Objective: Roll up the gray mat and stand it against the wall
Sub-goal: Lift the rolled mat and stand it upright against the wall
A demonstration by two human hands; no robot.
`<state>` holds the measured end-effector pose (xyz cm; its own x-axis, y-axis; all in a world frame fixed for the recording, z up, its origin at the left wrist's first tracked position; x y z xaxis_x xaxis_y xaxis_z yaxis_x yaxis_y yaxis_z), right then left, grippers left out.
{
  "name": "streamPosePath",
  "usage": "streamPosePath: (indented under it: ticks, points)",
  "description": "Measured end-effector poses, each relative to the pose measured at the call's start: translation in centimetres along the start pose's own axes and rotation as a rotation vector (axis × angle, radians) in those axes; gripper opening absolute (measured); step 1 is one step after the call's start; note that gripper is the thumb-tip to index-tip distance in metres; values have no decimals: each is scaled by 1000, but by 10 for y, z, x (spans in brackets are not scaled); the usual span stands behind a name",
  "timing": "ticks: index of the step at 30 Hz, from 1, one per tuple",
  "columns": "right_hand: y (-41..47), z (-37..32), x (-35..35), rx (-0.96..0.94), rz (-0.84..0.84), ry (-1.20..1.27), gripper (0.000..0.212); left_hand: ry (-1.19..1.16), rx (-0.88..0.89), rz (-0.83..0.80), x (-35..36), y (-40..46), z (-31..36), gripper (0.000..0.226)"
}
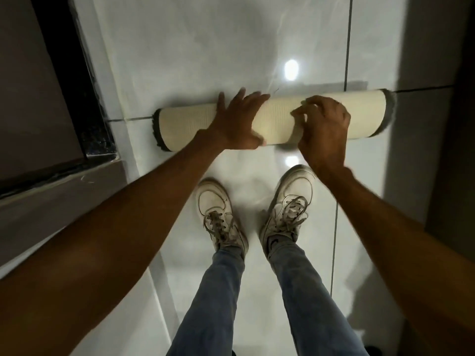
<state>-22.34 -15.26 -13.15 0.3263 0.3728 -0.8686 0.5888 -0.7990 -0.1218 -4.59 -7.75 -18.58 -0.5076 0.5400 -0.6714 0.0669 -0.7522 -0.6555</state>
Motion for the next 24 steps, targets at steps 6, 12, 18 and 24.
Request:
streamPosePath:
  ticks: [6, 12, 18, 24]
  points:
    - [-60, -11, 79, 1346, 79, 1489, 62, 35, -106, -189, -22, 36, -2, 116]
    - [-9, -5, 106, 1237, 45, 1850, 35, -48, -154, -573, -46, 63, -16, 124]
    - [-18, -32, 49, 1153, -64, 1704, 55, -262, -161, -583, -67, -4, -15, 128]
    - [76, -149, -154, 771, -274, 1279, 74, -566, -67, -355, -257, -103, 19, 138]
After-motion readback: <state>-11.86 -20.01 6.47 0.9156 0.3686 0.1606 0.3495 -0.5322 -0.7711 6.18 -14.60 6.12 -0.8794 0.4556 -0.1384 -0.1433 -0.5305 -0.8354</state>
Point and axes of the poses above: each hand's wrist, its own y-axis towards the middle knuckle, its own x-axis out of the palm, z = x × y, the point moved 6 cm from there along y, towards the middle knuckle, and after that the axes turned 6 degrees about -x, right-handed, at the moved point
